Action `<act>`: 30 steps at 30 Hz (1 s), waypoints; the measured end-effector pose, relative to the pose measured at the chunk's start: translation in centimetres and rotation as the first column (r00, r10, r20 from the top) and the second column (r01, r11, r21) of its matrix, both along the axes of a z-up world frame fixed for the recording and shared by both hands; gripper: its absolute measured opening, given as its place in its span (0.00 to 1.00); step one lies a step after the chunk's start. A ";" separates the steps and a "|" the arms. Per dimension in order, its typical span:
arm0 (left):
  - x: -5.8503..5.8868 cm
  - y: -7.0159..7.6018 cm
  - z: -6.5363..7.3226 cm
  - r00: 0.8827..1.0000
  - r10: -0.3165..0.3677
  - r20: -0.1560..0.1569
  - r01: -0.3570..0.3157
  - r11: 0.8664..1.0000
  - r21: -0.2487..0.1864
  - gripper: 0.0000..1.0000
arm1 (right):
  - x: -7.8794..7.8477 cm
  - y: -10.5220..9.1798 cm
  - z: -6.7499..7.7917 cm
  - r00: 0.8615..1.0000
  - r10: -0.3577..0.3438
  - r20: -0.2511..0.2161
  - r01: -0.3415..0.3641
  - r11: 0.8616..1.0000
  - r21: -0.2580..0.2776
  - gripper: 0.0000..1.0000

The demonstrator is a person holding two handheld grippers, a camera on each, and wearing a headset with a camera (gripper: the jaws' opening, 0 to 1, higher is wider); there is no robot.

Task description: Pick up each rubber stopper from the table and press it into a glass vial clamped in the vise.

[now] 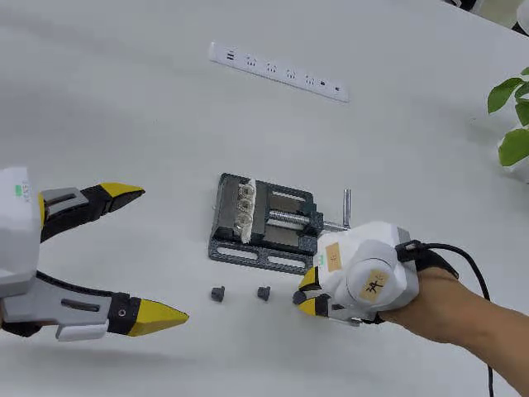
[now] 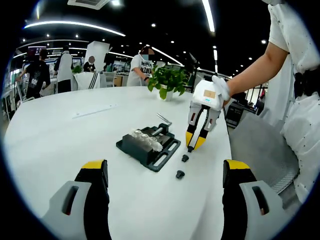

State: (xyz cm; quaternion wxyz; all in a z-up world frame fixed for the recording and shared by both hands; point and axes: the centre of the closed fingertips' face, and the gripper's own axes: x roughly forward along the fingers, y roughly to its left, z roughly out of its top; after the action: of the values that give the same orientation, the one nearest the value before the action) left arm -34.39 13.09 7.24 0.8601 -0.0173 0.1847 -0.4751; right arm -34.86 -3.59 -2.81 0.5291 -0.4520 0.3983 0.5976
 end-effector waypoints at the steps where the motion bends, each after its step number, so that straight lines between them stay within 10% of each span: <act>1: 0.0 0.0 0.0 1.000 -0.001 -0.001 0.001 1.000 0.000 0.95 | 0.0 0.0 0.0 1.000 -0.001 0.000 0.001 1.000 0.000 0.08; 30: 0.5 -0.2 0.0 1.000 -0.022 0.007 0.022 1.000 -0.006 0.95 | 5.0 5.3 7.3 0.994 -0.107 0.027 0.100 0.975 0.196 0.07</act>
State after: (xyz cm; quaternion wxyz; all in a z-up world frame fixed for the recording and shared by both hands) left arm -33.92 12.85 7.25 0.8554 -0.0162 0.1804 -0.4853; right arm -29.85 1.67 4.45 0.6086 -0.3880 0.3507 0.5967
